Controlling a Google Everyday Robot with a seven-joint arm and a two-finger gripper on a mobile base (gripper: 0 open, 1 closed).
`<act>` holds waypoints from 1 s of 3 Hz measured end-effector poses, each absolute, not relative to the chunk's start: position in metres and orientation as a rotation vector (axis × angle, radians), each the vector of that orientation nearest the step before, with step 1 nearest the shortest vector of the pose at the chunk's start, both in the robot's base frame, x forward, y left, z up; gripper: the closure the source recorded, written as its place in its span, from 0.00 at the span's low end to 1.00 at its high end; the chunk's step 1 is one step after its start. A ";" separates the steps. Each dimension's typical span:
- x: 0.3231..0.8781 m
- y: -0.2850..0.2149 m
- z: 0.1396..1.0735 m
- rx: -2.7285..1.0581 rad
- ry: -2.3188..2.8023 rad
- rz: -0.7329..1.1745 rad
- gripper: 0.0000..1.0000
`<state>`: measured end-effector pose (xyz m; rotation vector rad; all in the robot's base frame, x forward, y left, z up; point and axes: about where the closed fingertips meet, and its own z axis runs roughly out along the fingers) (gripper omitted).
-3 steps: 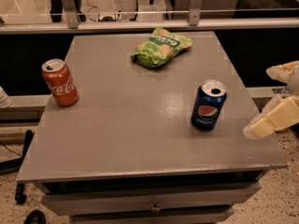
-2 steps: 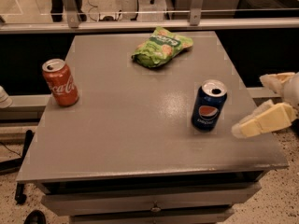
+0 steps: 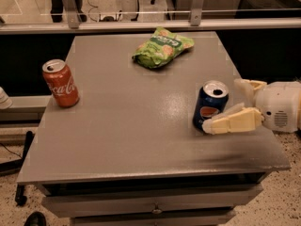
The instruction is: Move pepsi can near green rice chip bag
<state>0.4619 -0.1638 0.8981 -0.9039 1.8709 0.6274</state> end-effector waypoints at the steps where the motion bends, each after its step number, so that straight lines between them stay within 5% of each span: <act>1: 0.465 -0.138 0.894 -0.859 1.796 0.690 0.17; 3: 0.466 -0.128 0.888 -0.812 1.759 0.703 0.63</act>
Offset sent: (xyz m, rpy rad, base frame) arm -0.0008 0.0428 -0.0200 0.1772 -0.0539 -0.0204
